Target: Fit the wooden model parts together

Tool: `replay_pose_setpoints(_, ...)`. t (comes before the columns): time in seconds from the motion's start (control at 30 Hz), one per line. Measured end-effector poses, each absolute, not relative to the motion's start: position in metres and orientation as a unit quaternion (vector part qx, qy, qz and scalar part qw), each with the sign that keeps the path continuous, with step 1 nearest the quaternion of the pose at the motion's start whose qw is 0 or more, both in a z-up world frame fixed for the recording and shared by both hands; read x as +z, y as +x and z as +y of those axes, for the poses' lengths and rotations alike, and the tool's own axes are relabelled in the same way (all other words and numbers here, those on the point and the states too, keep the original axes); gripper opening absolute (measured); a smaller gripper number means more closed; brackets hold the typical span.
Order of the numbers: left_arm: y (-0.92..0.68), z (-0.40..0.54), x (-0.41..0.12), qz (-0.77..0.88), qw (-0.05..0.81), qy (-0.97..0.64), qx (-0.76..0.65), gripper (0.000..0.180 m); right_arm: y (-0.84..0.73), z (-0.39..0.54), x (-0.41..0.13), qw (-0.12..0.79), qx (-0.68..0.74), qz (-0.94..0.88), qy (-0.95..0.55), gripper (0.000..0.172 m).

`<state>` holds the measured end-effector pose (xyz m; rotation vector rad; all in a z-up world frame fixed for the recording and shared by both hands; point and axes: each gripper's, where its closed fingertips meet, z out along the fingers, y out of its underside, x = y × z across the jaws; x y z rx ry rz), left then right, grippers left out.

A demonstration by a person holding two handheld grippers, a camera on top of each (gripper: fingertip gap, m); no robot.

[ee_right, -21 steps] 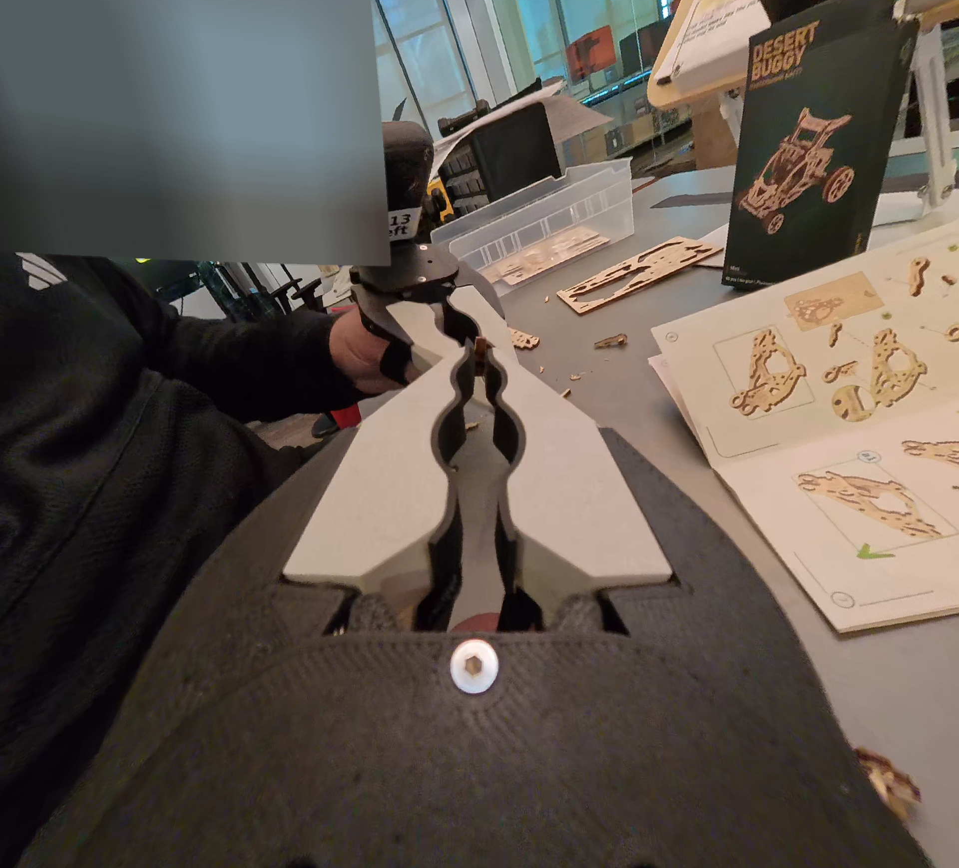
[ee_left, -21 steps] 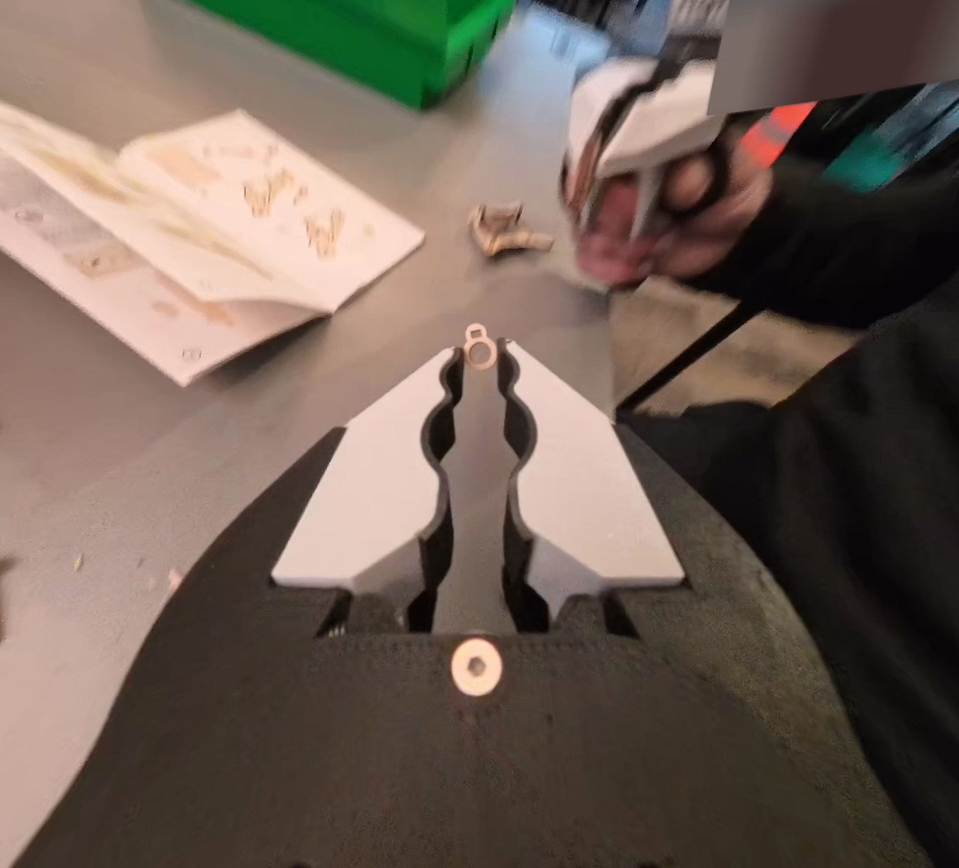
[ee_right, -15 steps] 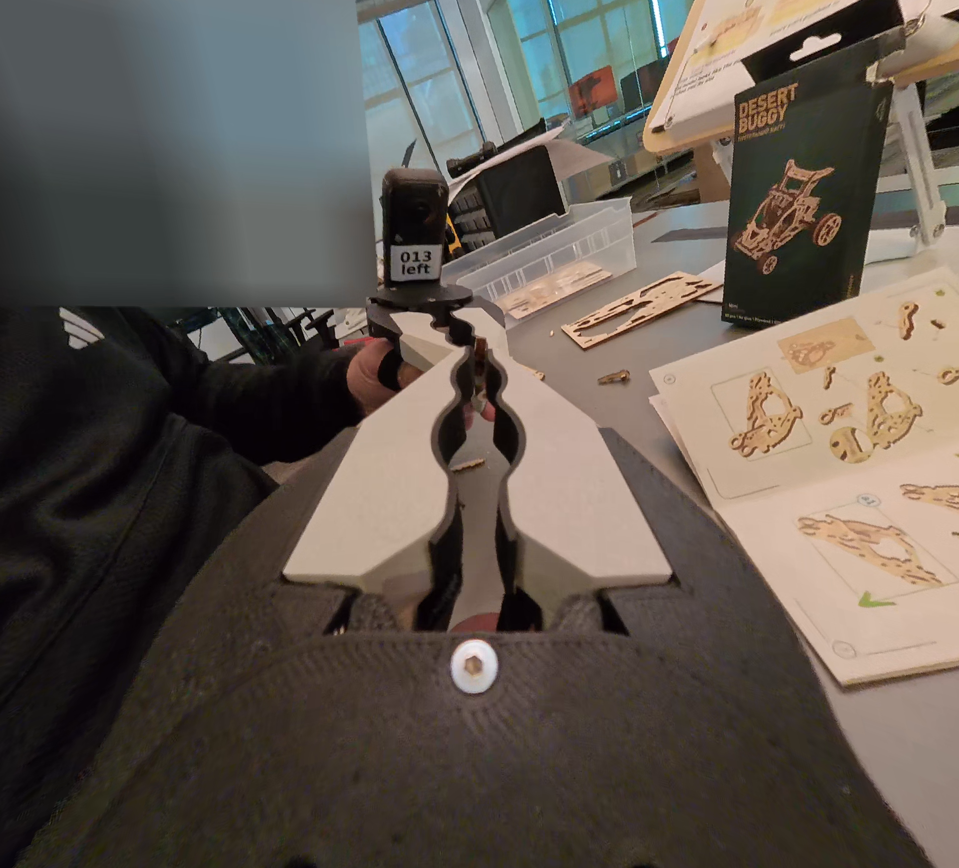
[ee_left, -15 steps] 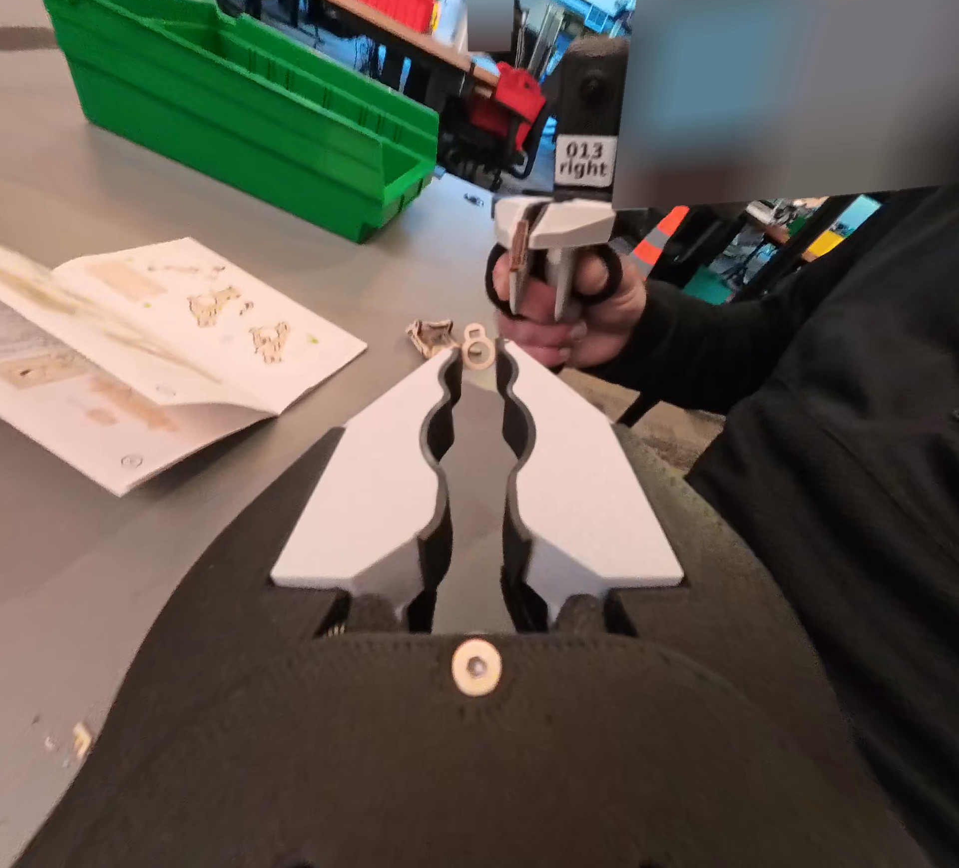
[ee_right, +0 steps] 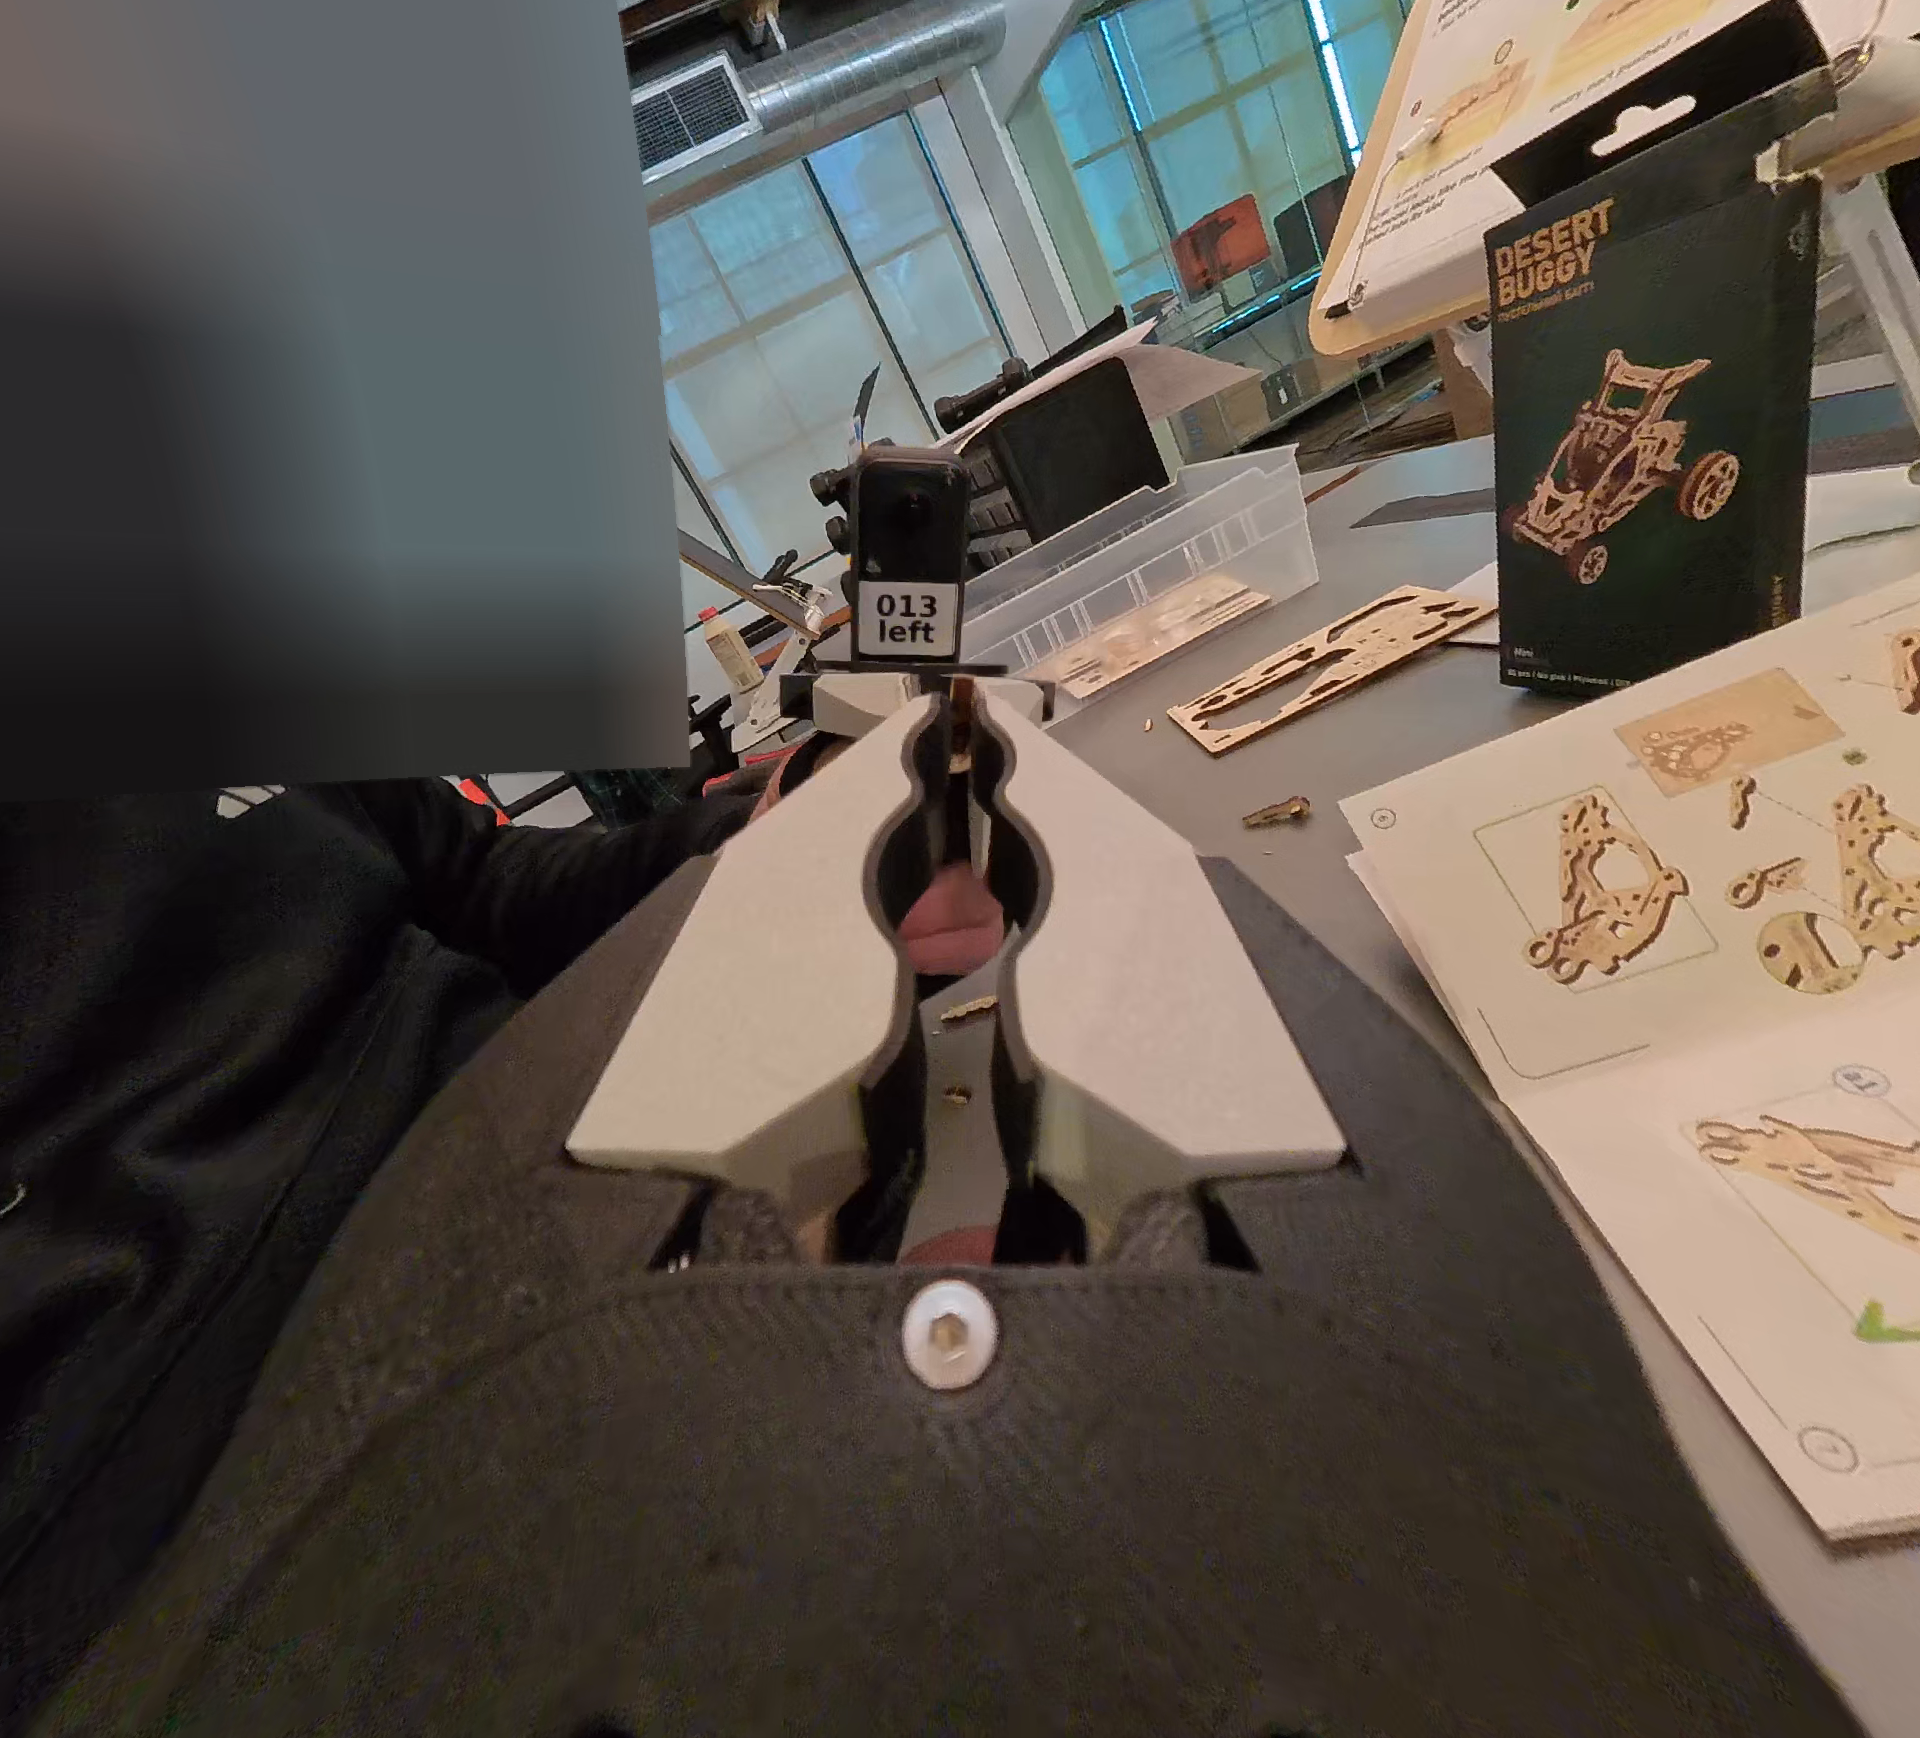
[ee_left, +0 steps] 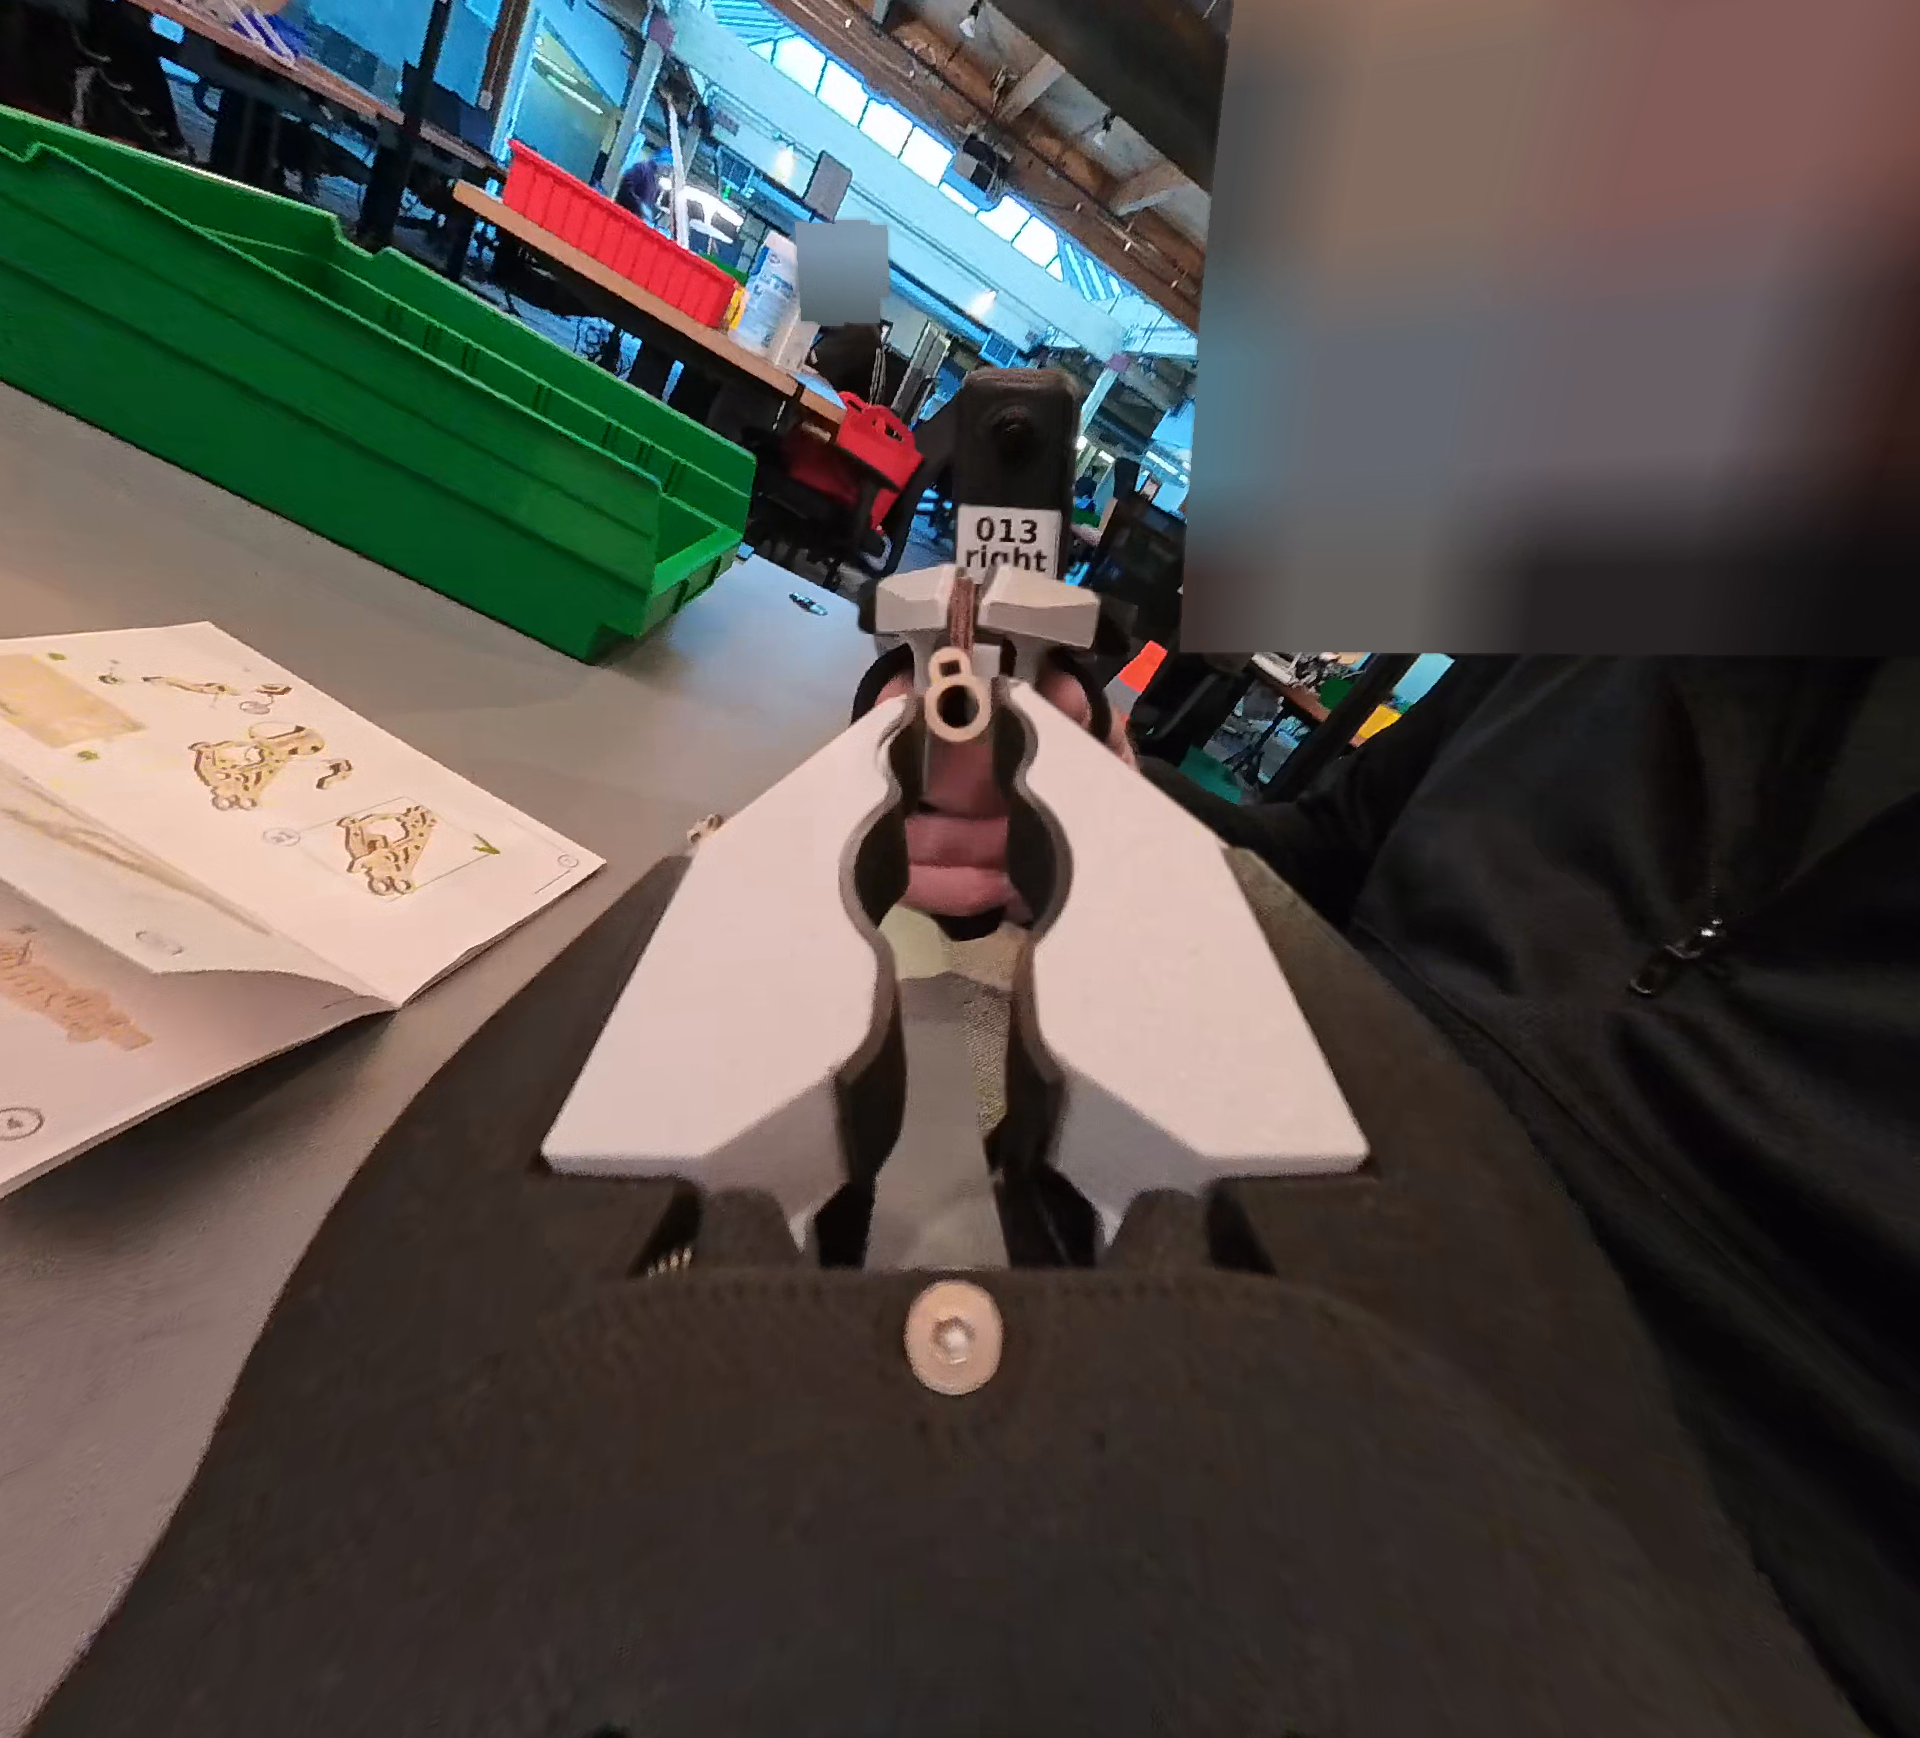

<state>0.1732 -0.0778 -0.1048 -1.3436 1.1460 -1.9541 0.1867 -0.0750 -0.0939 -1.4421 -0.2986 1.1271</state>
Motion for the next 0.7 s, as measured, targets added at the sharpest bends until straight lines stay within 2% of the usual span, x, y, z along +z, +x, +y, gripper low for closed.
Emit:
replay_pose_setpoints(0.33, 0.172, -0.0777, -0.0986, 0.39, 0.234, -0.478, -0.752, 0.01, 0.182, -0.0707, -0.091, 0.601, 0.487, -0.124, -0.621, 0.0)
replay_pose_setpoints(0.7, 0.1731, -0.0789, -0.1002, 0.428, 0.263, -0.474, -0.723, 0.01, 0.181, -0.0705, -0.0887, 0.594, 0.505, -0.109, -0.616, 0.001)
